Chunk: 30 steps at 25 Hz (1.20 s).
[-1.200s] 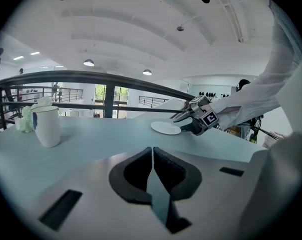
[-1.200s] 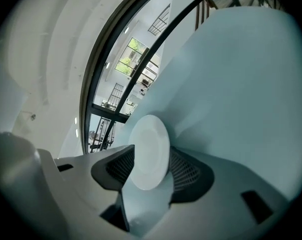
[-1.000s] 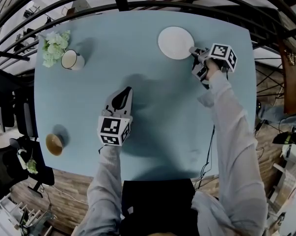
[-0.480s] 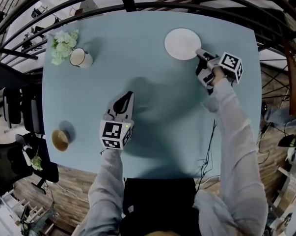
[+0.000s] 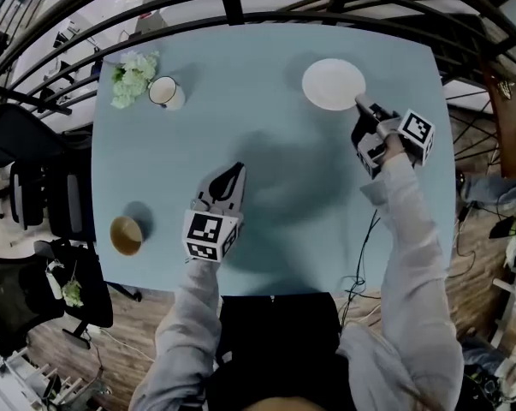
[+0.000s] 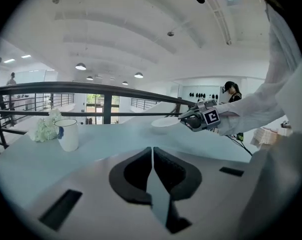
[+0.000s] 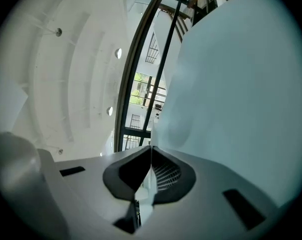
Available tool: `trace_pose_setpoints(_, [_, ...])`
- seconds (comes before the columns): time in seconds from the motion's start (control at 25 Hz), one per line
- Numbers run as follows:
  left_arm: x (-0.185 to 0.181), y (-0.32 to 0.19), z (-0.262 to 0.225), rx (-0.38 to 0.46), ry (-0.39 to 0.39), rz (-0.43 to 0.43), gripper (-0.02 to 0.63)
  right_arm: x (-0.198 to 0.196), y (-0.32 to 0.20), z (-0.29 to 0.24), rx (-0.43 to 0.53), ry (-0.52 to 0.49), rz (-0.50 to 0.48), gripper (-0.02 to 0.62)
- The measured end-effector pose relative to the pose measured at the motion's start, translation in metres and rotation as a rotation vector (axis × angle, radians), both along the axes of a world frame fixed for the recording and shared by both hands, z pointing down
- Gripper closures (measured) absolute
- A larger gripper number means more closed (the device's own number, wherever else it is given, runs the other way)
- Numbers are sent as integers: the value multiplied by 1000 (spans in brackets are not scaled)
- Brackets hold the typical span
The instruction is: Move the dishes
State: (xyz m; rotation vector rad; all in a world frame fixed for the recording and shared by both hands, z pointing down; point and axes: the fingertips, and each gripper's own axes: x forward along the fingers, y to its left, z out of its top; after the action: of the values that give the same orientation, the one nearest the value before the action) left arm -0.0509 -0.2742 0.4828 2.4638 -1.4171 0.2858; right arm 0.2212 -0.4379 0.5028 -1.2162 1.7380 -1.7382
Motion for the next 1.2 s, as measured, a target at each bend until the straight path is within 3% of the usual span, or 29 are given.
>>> trace_pose_setpoints(0.2, [-23,39,-9,11,-1,57,581,-19,57,-27,36,-18,36,577])
trace_pose_setpoints(0.52, [-67,92,-18,24,16,74,581,-63,142,-50,85,-82,78,577])
trace_pose_setpoints(1.0, [-96,147,-3,-8,68,37,581,-99,255,-39,123,-175,154,577])
trace_pose_setpoints(1.2, [-109,164,8,-36,81,4,581,-98,285,-21,125,-136,182,577])
